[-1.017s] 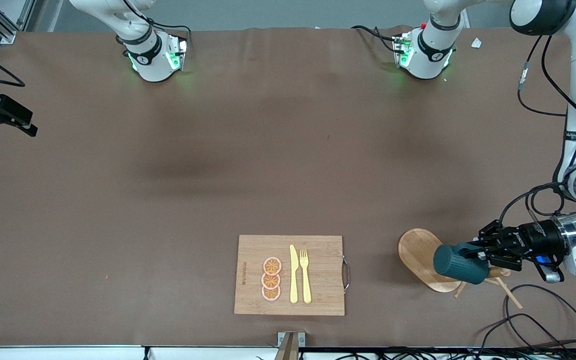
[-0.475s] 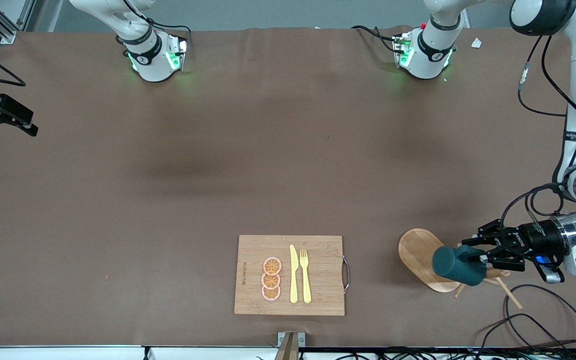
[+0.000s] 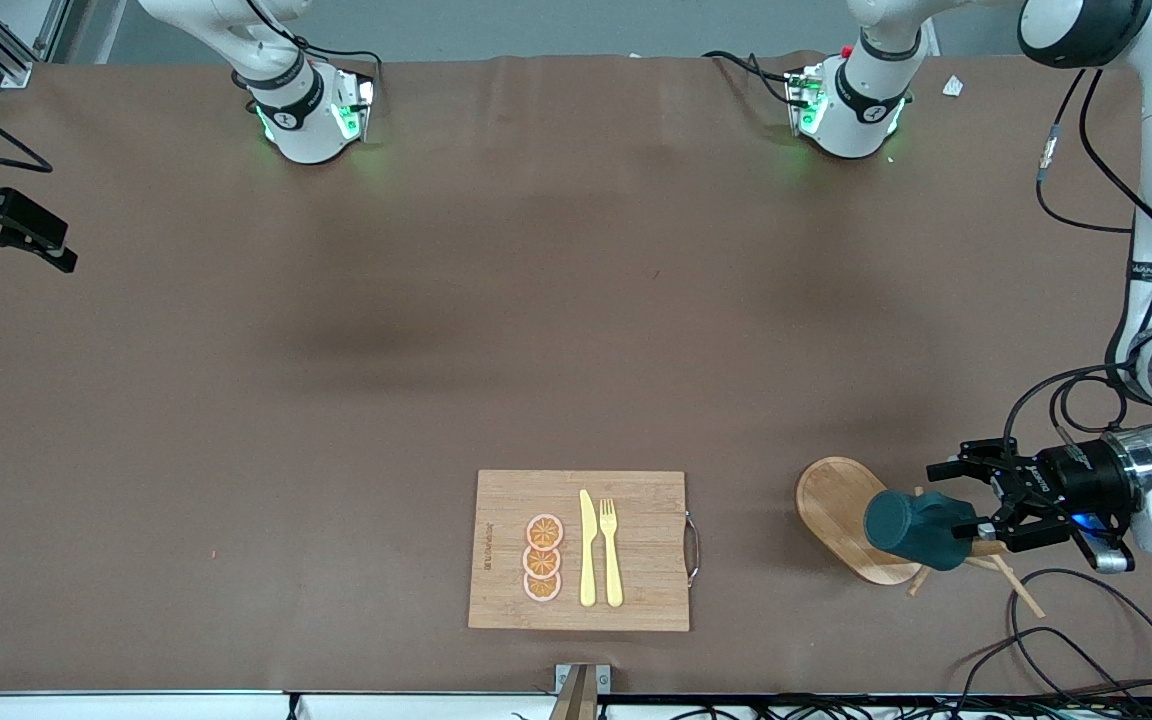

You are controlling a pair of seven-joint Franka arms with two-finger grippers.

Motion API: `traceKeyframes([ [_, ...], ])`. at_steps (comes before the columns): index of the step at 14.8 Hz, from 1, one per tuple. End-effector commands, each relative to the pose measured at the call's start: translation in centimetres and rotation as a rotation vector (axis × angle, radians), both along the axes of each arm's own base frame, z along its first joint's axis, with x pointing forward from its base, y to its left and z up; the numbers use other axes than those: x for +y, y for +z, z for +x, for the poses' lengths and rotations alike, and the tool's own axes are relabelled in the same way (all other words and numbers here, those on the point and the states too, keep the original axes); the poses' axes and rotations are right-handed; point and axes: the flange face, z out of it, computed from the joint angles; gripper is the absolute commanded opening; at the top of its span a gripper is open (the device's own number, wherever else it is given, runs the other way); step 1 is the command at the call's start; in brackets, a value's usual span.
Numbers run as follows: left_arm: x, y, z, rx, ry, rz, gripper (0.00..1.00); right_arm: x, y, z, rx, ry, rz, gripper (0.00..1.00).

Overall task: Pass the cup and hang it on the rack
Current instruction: 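Lower the mug onto the peg and open the left gripper, then withdraw the left gripper away from the hanging mug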

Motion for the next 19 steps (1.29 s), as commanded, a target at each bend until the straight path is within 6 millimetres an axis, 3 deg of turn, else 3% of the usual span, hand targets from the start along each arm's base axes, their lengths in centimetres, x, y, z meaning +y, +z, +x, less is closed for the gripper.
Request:
traceKeyframes([
  [1, -2.4, 4.8, -1.1, -0.061, -0.079, 0.113, 1.00, 0.2, 0.3, -0.8, -0.009, -0.009, -0.013, 1.00],
  [4, -6.2, 9.0, -2.5, -0.137, -0.209, 0.344, 1.00, 0.2, 0.3, -0.7, -0.010, -0.009, -0.013, 1.00],
  [6, -8.2, 10.6, -3.4, -0.166, -0.276, 0.430, 1.00, 0.2, 0.2, -0.7, -0.010, -0.009, -0.013, 1.00],
  [9, -10.3, 12.3, -5.0, -0.199, -0.416, 0.614, 1.00, 0.2, 0.2, -0.7, -0.009, -0.009, -0.013, 1.00],
  [13, -13.0, 16.7, -7.3, -0.309, -0.573, 0.919, 1.00, 0.2, 0.1, -0.7, -0.007, -0.009, -0.013, 1.00],
  [15, -13.7, 18.0, -8.6, -0.302, -0.648, 1.020, 1.00, 0.2, 0.1, -0.7, -0.009, -0.009, -0.013, 1.00],
  [19, -13.4, 22.6, -10.9, -0.352, -0.687, 1.156, 1.00, 0.0, 0.1, -0.6, -0.019, -0.014, -0.013, 1.00],
])
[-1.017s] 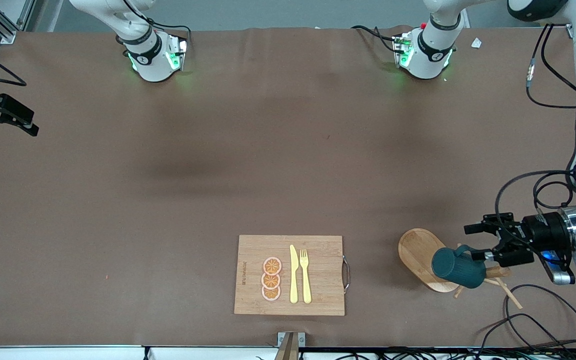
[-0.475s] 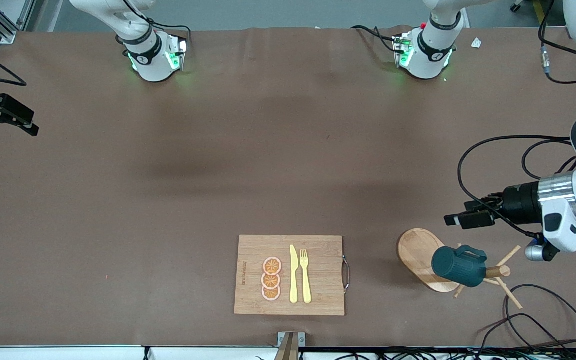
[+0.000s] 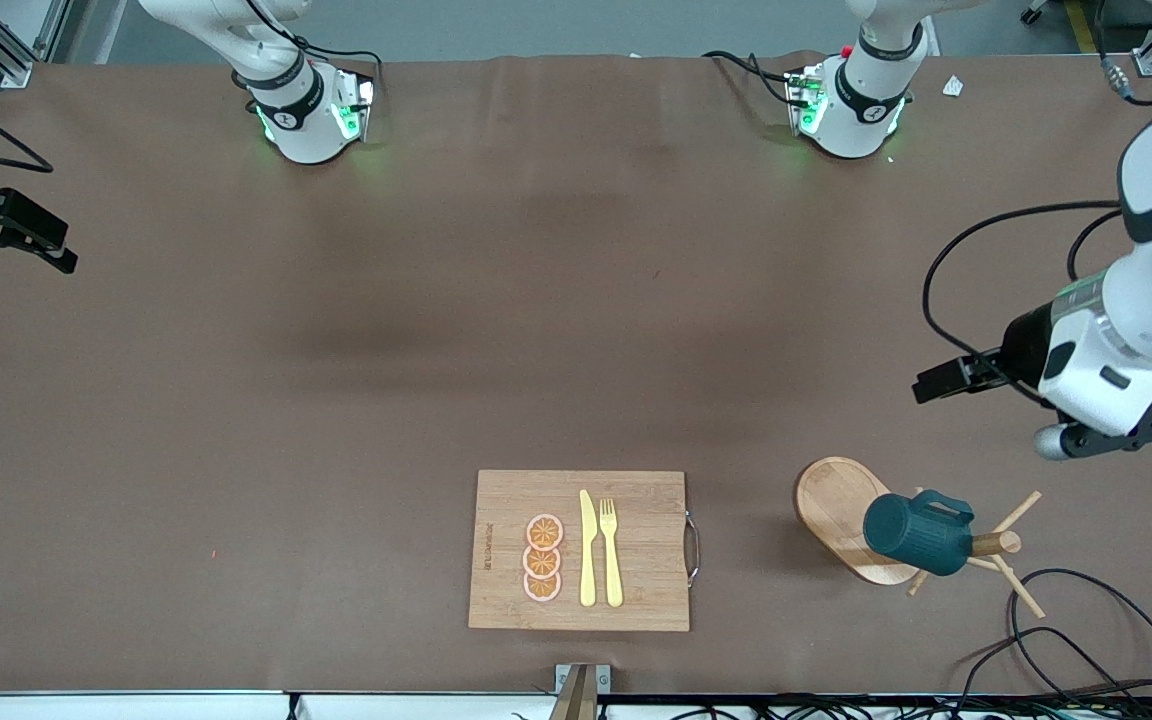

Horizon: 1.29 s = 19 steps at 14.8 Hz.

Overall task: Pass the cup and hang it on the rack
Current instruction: 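Withdraw the left gripper away from the hanging mug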

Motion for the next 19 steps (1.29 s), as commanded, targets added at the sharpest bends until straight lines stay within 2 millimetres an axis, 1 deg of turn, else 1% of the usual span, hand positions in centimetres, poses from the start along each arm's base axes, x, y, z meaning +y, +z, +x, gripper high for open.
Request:
traceKeyframes([
  [1, 1.0, 3.2, -2.2, -0.036, -0.057, 0.083, 1.00, 0.0, 0.0, -0.7, -0.007, -0.013, -0.013, 1.00],
  [5, 1.9, 7.0, -4.7, -0.052, -0.151, 0.152, 1.00, 0.1, 0.1, -0.6, -0.017, -0.010, -0.013, 1.00],
  [7, 2.4, 7.8, -5.4, -0.047, -0.154, 0.150, 1.00, 0.2, 0.0, -0.6, -0.015, -0.008, -0.013, 1.00],
  [9, 2.4, 10.6, -7.7, -0.060, -0.149, 0.167, 1.00, 0.2, 0.0, -0.6, -0.017, -0.008, -0.013, 1.00],
  [11, 3.0, 12.0, -9.4, -0.047, -0.128, 0.166, 1.00, 0.2, 0.0, -0.6, -0.015, -0.008, -0.013, 1.00],
  [13, 3.8, 13.0, -11.2, -0.033, -0.103, 0.136, 1.00, 0.2, 0.1, -0.6, -0.018, -0.008, -0.013, 1.00],
  [15, 4.2, 13.5, -12.7, -0.019, -0.141, 0.129, 1.00, 0.2, 0.1, -0.6, -0.017, -0.008, -0.013, 1.00],
  [19, 3.7, 13.4, -15.0, -0.006, -0.161, 0.109, 1.00, 0.2, 0.1, -0.6, -0.018, -0.008, -0.013, 1.00],
])
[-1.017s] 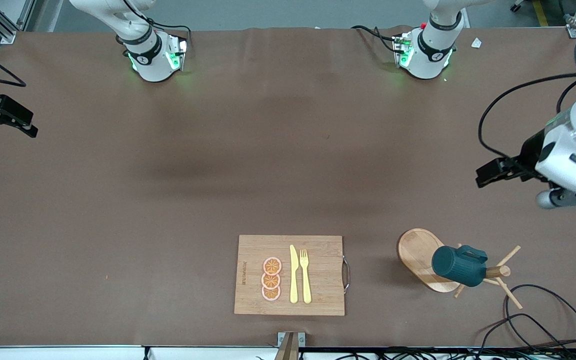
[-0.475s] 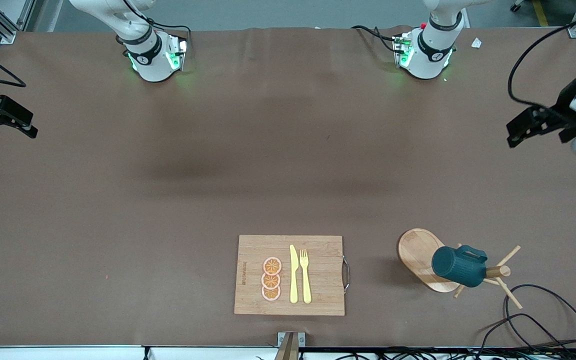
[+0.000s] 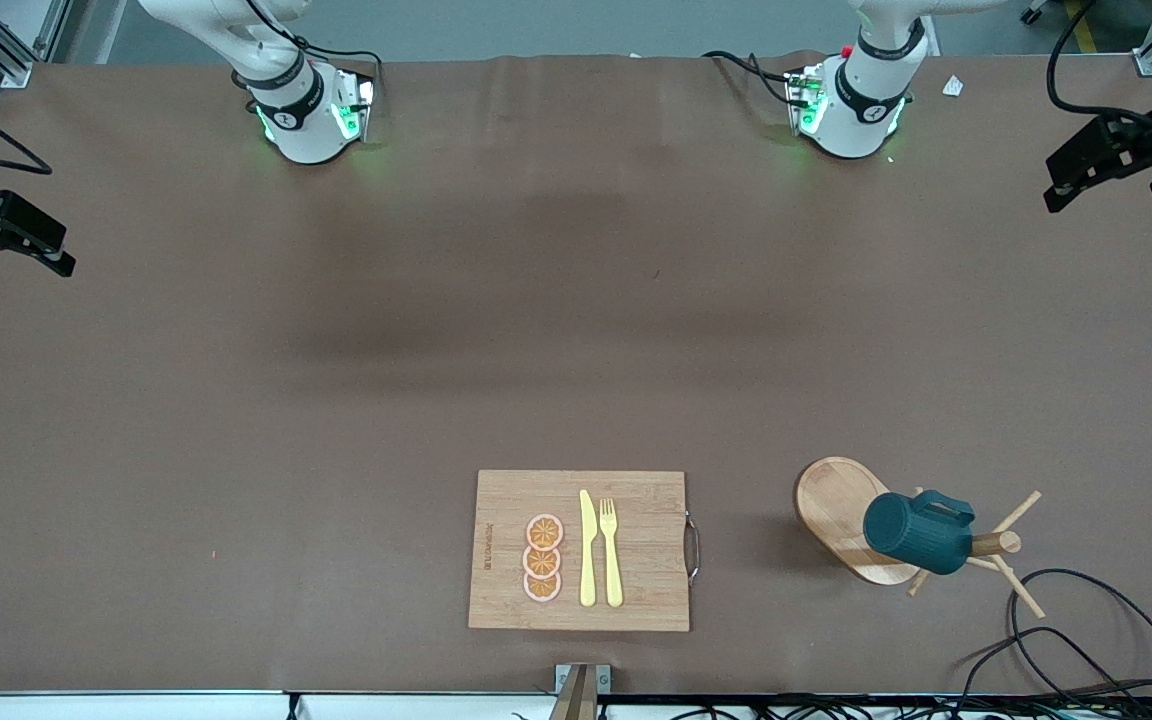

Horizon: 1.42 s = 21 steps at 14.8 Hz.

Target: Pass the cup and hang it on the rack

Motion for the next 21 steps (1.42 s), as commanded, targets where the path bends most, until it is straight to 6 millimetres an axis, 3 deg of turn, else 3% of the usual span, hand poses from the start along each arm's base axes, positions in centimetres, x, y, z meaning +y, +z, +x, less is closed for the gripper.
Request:
traceKeyframes([
  [1, -0.4, -0.6, -2.2, 0.025, -0.021, -0.026, 1.00, 0.2, 0.1, -0.7, -0.010, -0.009, -0.013, 1.00],
  [7, -0.1, -0.4, -2.8, 0.047, -0.015, -0.030, 1.00, 0.2, 0.0, -0.6, -0.013, -0.009, -0.013, 1.00],
  [13, -1.1, -1.4, -3.7, 0.079, -0.022, -0.034, 1.00, 0.1, 0.1, -0.6, -0.017, -0.010, -0.013, 1.00],
  [21, 0.0, -2.8, -2.5, 0.045, 0.000, -0.042, 1.00, 0.8, 0.1, -0.5, -0.019, 0.003, -0.014, 1.00],
])
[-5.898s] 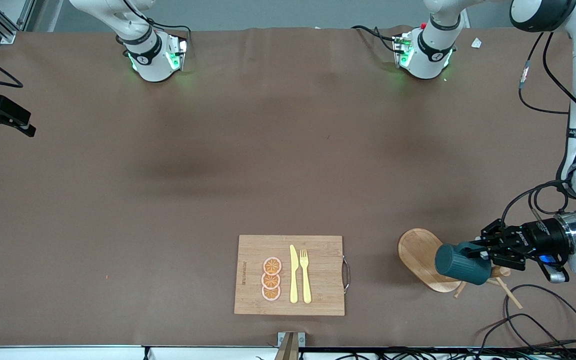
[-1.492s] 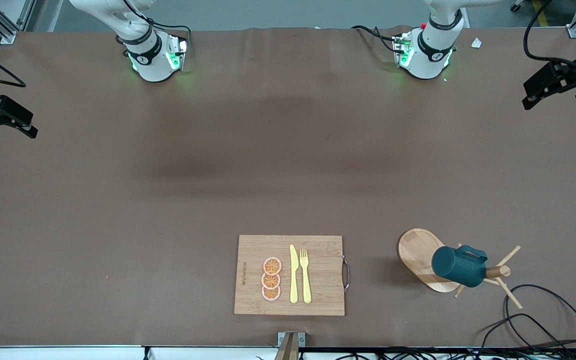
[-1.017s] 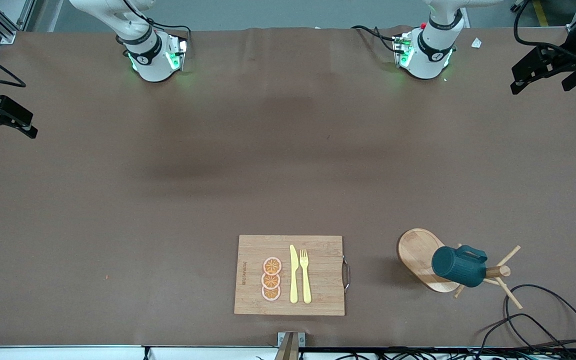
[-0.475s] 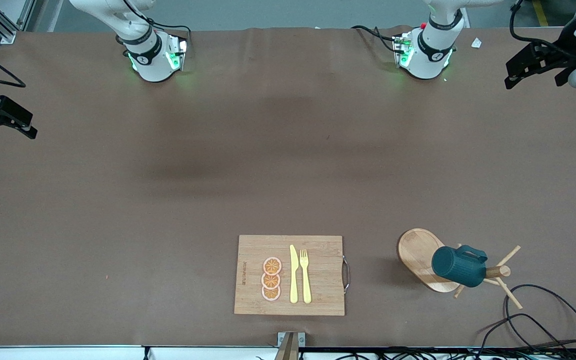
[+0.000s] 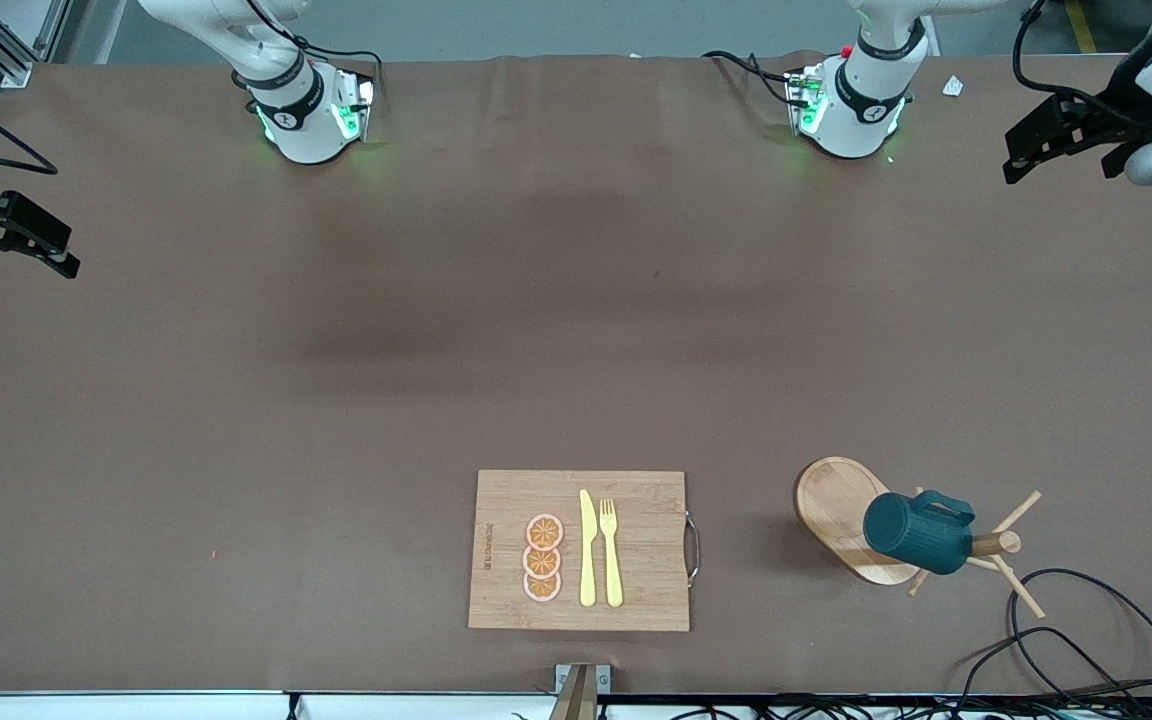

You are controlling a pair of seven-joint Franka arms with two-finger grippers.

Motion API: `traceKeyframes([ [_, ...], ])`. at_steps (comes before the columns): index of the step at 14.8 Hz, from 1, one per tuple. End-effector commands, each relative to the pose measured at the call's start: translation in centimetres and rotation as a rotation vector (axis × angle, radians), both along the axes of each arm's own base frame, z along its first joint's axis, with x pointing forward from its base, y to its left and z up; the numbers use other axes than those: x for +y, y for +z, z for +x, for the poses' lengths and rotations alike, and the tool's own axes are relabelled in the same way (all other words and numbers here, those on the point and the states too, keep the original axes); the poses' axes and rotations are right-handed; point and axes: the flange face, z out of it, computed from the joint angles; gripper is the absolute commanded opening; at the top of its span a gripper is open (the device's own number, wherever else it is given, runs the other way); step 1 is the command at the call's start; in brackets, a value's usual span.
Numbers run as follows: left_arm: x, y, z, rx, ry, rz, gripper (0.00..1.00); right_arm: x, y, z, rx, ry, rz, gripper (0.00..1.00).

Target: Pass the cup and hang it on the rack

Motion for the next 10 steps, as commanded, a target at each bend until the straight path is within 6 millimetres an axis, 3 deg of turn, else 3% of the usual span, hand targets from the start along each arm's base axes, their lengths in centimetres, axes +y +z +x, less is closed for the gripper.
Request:
traceKeyframes([
  [1, 0.8, -0.4, -0.2, -0.034, 0.012, -0.018, 1.00, 0.2, 0.0, -0.6, -0.009, -0.008, -0.014, 1.00],
  [10, 0.5, -1.5, 1.4, -0.052, -0.029, -0.021, 1.00, 0.0, 0.1, -0.6, -0.015, -0.011, -0.014, 1.00],
])
